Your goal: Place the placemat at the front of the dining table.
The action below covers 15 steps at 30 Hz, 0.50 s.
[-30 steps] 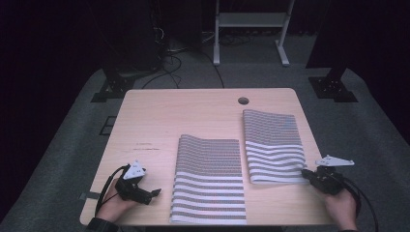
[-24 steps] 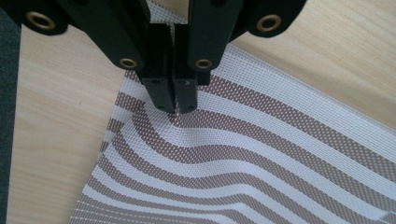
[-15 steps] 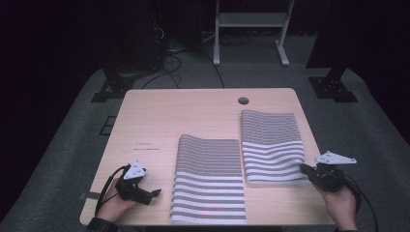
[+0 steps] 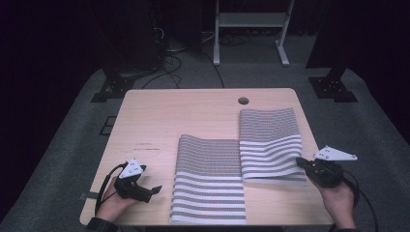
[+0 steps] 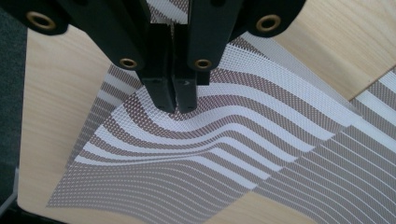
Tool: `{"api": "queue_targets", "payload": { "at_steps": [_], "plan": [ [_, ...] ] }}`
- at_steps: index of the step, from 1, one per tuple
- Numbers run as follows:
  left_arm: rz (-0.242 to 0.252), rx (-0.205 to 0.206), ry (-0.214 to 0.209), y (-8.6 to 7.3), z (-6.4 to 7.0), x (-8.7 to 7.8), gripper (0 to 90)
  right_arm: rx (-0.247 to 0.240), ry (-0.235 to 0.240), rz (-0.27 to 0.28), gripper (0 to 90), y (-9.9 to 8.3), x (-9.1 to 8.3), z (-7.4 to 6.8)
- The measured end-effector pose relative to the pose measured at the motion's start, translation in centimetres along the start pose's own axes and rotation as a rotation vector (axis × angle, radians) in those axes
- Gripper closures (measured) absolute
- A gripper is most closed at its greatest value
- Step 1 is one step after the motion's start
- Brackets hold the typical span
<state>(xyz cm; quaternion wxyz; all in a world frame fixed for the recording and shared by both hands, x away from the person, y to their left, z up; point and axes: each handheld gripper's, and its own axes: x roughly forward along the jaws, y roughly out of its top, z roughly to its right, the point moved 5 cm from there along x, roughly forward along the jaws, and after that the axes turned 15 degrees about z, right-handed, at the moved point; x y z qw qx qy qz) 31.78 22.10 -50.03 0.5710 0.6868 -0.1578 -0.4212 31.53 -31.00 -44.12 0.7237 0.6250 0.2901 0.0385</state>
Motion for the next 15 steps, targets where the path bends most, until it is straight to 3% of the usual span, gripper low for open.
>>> {"api": "queue_targets", "payload": {
  "at_steps": [15],
  "plan": [
    [0.07,0.029,-0.025,2.6,1.2,0.3,0.0,-0.032,0.052,0.104,88.3,3.8,0.2,-1.4]
  ]
}}
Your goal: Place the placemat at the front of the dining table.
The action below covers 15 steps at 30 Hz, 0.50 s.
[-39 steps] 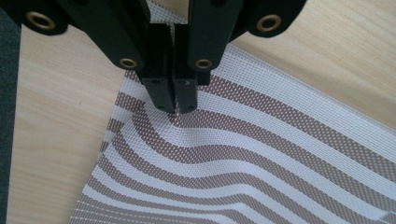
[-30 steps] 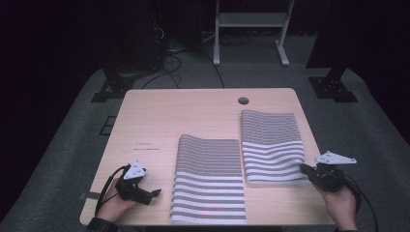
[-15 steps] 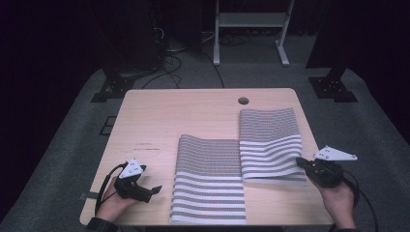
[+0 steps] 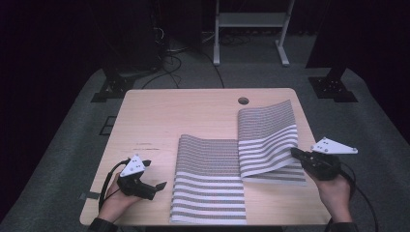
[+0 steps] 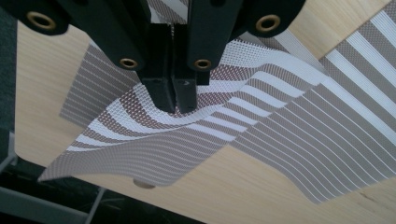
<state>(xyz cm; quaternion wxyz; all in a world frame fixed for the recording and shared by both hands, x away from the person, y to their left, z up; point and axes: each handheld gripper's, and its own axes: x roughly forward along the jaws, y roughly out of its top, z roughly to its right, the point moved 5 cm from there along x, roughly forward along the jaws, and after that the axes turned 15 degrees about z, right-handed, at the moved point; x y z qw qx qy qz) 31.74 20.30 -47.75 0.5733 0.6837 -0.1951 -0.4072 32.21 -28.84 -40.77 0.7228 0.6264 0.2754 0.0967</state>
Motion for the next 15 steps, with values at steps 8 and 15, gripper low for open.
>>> {"api": "queue_targets", "payload": {
  "at_steps": [8,15],
  "plan": [
    [0.015,-0.001,-0.014,0.4,0.4,0.1,0.0,-0.025,0.04,0.046,88.4,1.7,0.9,-1.3],
    [0.014,-0.002,-0.013,0.3,0.3,0.1,0.0,-0.042,0.069,0.065,88.4,2.7,2.2,-2.3]
  ]
}}
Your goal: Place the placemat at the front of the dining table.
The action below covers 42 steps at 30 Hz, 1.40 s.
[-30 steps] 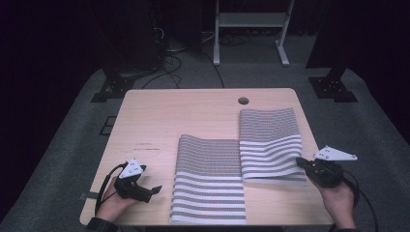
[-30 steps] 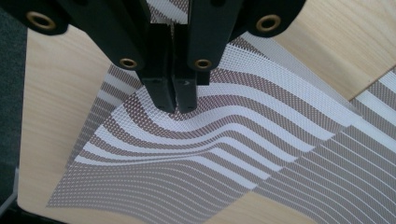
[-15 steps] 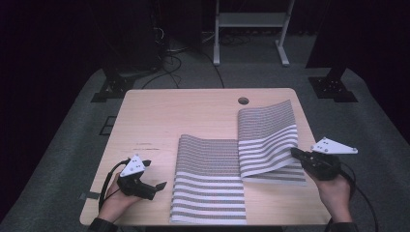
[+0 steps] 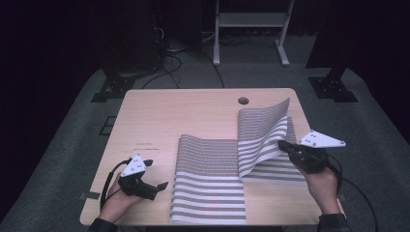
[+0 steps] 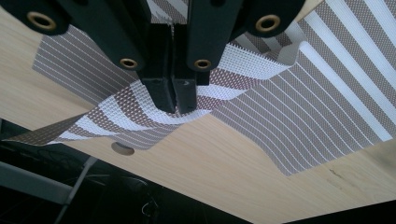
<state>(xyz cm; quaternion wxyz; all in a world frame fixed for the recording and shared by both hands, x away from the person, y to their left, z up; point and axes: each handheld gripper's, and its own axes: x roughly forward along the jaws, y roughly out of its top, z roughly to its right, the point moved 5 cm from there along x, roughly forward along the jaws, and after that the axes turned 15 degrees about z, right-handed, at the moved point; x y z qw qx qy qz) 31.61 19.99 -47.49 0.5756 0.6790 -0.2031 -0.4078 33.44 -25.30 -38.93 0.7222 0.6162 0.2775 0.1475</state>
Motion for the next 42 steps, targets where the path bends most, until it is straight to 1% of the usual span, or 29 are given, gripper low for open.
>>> {"api": "queue_targets", "payload": {
  "at_steps": [2,4,9,14,15,20,28,30,32,37,42],
  "plan": [
    [0.001,-0.002,0.0,-0.1,0.0,0.0,0.0,-0.002,0.011,0.005,88.4,0.2,0.6,-0.3],
    [0.001,-0.002,0.0,-0.1,0.0,0.0,0.0,-0.002,0.015,0.006,88.4,0.3,0.8,-0.4],
    [-0.011,-0.001,-0.001,-0.4,0.0,0.1,0.0,-0.002,0.033,0.01,88.4,0.4,2.0,-0.8],
    [-0.007,-0.004,0.002,-0.4,-0.1,0.0,0.0,0.009,0.058,0.013,88.4,0.5,2.9,-1.2],
    [-0.008,-0.003,0.004,-0.4,-0.2,-0.1,0.0,0.019,0.066,0.016,88.4,0.5,3.2,-1.3],
    [-0.008,0.0,0.001,-0.4,-0.1,0.0,0.0,0.022,0.084,0.017,88.4,0.5,4.0,-1.7],
    [-0.002,0.0,-0.003,-0.2,0.0,0.0,0.0,0.009,0.113,0.021,88.4,0.8,5.4,-2.7],
    [0.0,0.001,-0.007,0.0,0.0,0.2,0.0,0.006,0.124,0.024,88.4,1.0,5.7,-3.0],
    [0.0,0.007,-0.012,0.3,0.0,0.3,0.0,0.002,0.124,0.027,88.4,1.2,5.8,-3.1],
    [0.04,-0.003,-0.02,1.6,0.0,0.8,0.0,-0.01,0.138,0.035,88.3,1.7,6.3,-3.7],
    [0.068,-0.007,-0.041,2.9,0.0,1.3,0.0,-0.013,0.148,0.044,88.3,2.0,6.7,-4.1]
  ]
}}
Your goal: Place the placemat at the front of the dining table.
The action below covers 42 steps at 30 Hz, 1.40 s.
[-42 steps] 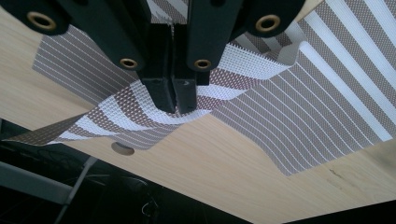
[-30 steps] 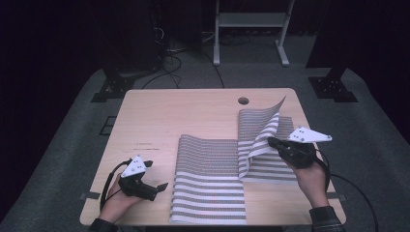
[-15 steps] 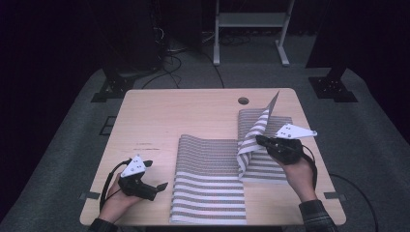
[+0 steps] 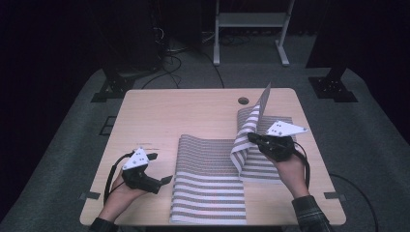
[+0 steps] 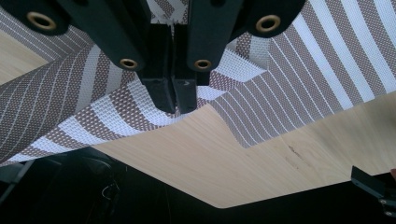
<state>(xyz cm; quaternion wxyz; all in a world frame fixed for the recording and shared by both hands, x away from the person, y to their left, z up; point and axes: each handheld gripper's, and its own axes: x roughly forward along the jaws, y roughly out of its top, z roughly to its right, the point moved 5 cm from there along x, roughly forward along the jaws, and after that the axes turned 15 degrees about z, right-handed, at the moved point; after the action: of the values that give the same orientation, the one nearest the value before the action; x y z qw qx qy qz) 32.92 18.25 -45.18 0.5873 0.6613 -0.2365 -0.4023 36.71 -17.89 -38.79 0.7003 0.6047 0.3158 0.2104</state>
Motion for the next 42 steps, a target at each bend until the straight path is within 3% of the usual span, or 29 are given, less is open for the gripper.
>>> {"api": "queue_targets", "payload": {
  "at_steps": [17,29,42],
  "plan": [
    [0.052,0.02,-0.122,5.0,1.8,4.8,1.8,-0.02,0.017,0.033,88.3,1.5,0.4,-0.7],
    [0.077,0.028,-0.143,6.9,2.3,6.9,2.2,-0.025,0.033,0.045,88.3,2.3,1.1,-1.6],
    [0.092,0.054,-0.191,8.5,3.9,8.8,3.9,-0.061,0.105,0.038,88.3,2.8,1.9,-4.2]
  ]
}}
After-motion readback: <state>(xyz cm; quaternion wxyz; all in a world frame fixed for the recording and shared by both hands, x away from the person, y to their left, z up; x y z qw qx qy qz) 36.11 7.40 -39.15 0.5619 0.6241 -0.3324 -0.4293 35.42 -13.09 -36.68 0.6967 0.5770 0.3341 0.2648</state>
